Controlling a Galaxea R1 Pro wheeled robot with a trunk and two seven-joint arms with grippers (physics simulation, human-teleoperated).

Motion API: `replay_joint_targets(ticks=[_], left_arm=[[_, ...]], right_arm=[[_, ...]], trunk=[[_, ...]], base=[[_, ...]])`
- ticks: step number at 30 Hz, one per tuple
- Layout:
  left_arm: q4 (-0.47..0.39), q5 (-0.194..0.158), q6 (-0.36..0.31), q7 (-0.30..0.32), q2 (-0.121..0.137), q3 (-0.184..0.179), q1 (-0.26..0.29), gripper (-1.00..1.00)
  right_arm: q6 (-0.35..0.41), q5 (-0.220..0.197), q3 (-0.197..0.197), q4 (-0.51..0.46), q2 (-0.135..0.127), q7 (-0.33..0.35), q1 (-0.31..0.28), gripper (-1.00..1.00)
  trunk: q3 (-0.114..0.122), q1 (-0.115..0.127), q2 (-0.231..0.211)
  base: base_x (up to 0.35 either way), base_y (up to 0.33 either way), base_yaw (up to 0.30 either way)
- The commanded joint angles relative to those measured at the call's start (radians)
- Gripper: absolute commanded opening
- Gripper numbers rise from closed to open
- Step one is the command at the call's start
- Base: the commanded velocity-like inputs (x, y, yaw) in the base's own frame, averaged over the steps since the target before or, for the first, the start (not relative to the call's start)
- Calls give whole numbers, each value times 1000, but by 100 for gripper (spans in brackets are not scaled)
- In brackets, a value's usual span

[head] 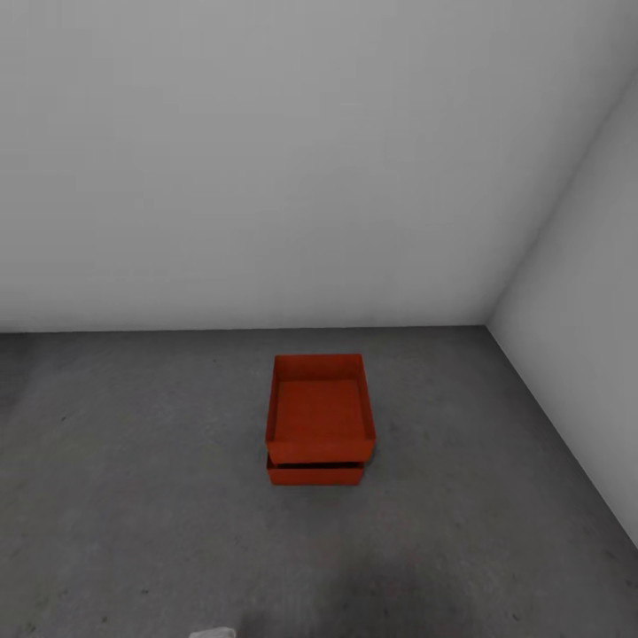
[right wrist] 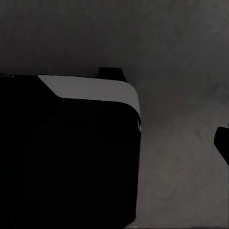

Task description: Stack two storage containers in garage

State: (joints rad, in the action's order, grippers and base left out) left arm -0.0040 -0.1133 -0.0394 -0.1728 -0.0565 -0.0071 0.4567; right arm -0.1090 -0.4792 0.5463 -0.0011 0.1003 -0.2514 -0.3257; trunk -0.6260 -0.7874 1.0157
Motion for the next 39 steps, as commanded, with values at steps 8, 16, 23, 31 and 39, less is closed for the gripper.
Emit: replay_joint_targets(ticks=[8, 16, 23, 31, 39], left_arm=[[1, -9, 37, 1, 0, -2, -51, 100], [0, -8, 42, 1, -4, -2, -69, 100], [-1, -8, 40, -2, -3, -2, -70, 100], [-1, -3, 41, -2, -2, -3, -70, 100], [-1, -4, 42, -2, -2, -4, -70, 100]], right_arm=[[-4, -10, 9, 31, 1, 103, 20, 100], [2, -13, 8, 32, -5, 108, 23, 100], [7, -13, 9, 32, -6, 109, 23, 100], [1, -12, 8, 32, -9, 107, 23, 100], [-1, -9, 9, 32, -26, 107, 23, 100]], trunk=[[-1, 0, 0], [-1, 0, 0], [-1, 0, 0], [-1, 0, 0], [-1, 0, 0]], base=[[0, 0, 0], [0, 0, 0], [0, 0, 0], [0, 0, 0], [0, 0, 0]])
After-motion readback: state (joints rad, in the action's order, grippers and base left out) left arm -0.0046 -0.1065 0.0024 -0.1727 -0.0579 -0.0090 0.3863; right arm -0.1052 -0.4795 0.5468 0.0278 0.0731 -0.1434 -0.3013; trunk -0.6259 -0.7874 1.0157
